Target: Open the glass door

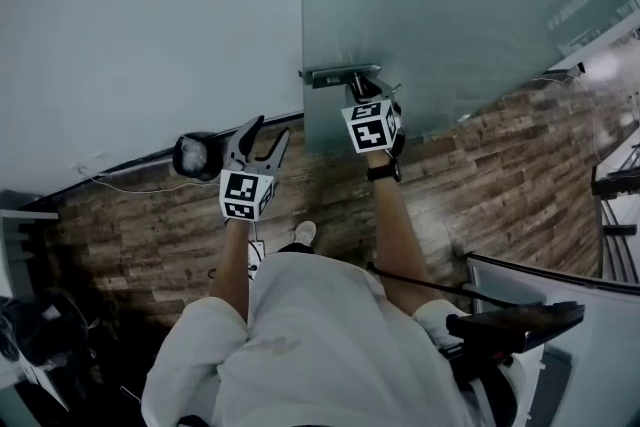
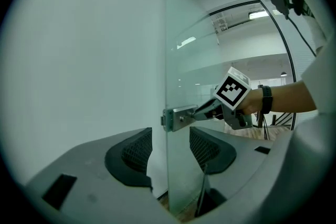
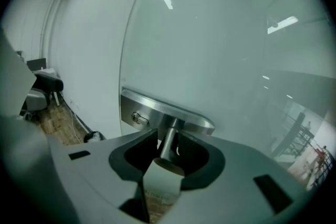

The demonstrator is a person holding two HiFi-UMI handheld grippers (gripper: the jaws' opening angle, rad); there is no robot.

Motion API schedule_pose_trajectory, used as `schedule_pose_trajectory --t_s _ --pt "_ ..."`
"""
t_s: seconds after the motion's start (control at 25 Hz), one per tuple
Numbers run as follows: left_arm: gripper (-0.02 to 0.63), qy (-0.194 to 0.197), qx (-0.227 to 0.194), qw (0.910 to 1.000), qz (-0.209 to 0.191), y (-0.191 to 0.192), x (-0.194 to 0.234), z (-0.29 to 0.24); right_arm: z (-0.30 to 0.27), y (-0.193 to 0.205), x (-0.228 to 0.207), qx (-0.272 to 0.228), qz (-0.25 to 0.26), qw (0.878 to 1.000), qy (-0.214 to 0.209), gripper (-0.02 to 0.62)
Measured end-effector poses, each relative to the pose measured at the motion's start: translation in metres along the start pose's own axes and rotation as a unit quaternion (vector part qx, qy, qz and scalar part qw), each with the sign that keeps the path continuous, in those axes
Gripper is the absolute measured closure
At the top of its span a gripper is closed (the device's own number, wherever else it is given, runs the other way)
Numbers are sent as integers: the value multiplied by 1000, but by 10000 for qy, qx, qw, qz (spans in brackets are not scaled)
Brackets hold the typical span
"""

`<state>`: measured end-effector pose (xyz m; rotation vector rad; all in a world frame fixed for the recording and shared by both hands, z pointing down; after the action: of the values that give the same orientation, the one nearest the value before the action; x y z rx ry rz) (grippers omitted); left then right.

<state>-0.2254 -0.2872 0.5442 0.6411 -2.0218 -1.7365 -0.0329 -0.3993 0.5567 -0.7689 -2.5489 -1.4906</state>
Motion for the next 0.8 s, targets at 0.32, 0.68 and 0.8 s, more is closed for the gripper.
schedule_pose_trajectory --t_s 0.32,0.68,0.8 --pt "380 38 131 9999 -41 3 22 -19 -71 -40 -21 -5 -10 9989 478 486" --pt "380 15 332 9994 -3 17 43 -31 -140 -70 -40 99 -168 9972 725 486" --pt "380 88 364 9993 -52 16 44 -33 -142 -76 -42 220 -227 9964 782 485"
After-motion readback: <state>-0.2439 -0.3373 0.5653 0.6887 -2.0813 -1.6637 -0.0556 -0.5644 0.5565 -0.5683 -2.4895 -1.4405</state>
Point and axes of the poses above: the fingertips, and each gripper's own axes: z backward along the fingers, x to its left, y out of its underside, the point moved 3 cm from there along z, backward along the fingers, and after that the axes turned 4 degrees about y, right-handed, at the moved point
